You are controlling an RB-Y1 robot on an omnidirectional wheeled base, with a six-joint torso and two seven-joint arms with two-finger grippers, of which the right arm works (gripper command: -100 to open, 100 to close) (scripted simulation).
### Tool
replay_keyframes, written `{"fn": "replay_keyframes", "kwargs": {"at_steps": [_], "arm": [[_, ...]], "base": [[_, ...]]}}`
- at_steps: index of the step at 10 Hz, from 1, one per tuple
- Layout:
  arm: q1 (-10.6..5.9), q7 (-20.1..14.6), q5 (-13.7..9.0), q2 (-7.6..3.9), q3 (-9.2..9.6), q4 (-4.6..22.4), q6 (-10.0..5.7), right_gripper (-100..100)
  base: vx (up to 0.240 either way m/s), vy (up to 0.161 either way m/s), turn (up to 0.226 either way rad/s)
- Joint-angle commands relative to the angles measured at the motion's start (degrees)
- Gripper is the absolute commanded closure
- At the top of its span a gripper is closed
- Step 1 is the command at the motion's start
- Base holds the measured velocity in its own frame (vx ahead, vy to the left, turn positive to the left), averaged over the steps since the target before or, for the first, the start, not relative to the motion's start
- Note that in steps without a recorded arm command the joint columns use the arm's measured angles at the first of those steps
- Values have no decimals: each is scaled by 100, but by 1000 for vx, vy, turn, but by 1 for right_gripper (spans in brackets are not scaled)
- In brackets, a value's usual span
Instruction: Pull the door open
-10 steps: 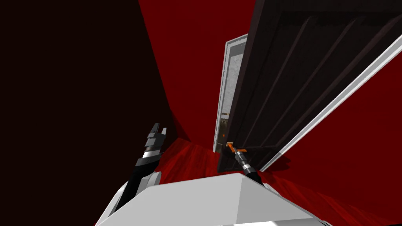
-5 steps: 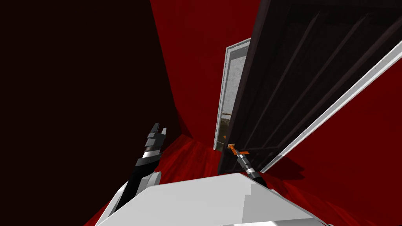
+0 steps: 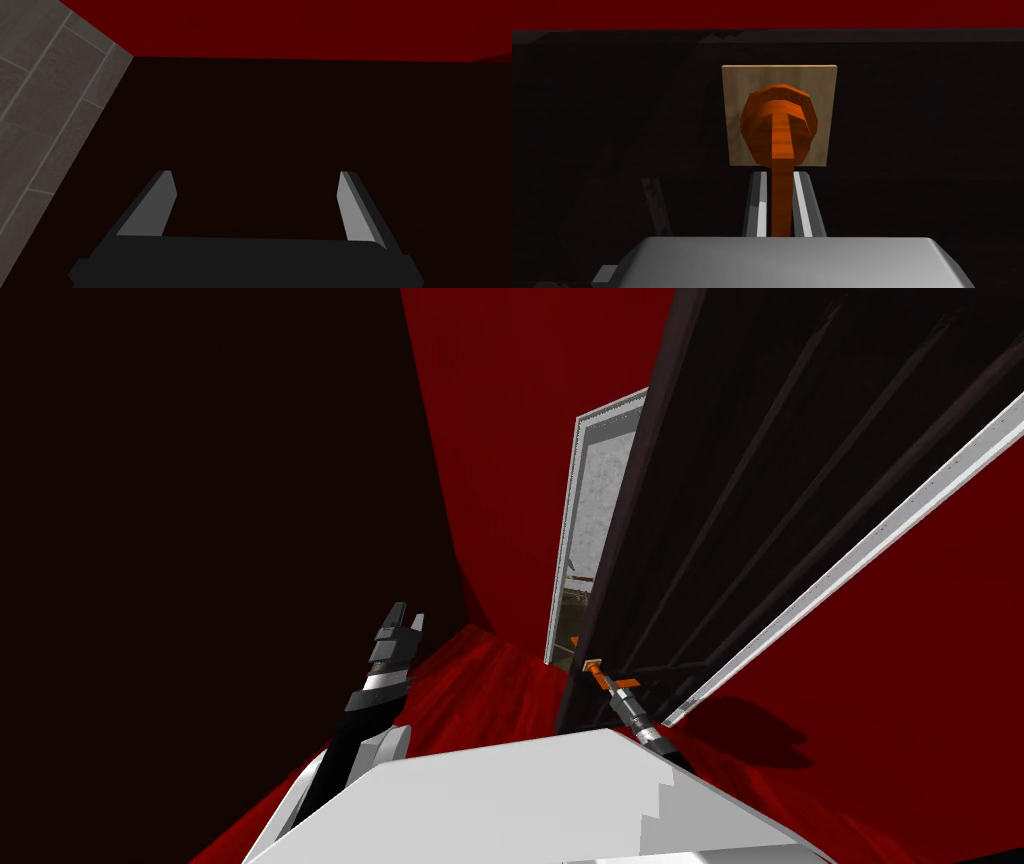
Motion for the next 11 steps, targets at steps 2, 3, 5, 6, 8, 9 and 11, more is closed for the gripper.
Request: {"fn": "replay_keyframes", "kwargs": {"at_steps": [2,3,5,6,8,9,11], "arm": [[74,-30,14,-23,21,-45,-43,100],[135,-58,30,-40,40,20,-162,100],[172,-78,33,-66,42,74,-264,100],[200,-93,36,-85,44,114,-342,100],[258,-124,42,-125,47,199,-504,100],[286,-139,45,-145,49,240,-582,100],[335,-165,50,-178,52,309,-716,100]], "base": [[-146,-53,81],[-149,-42,206],[-172,-78,148],[-187,-69,184],[-200,-87,200],[-219,-48,170],[-214,-84,150]]}}
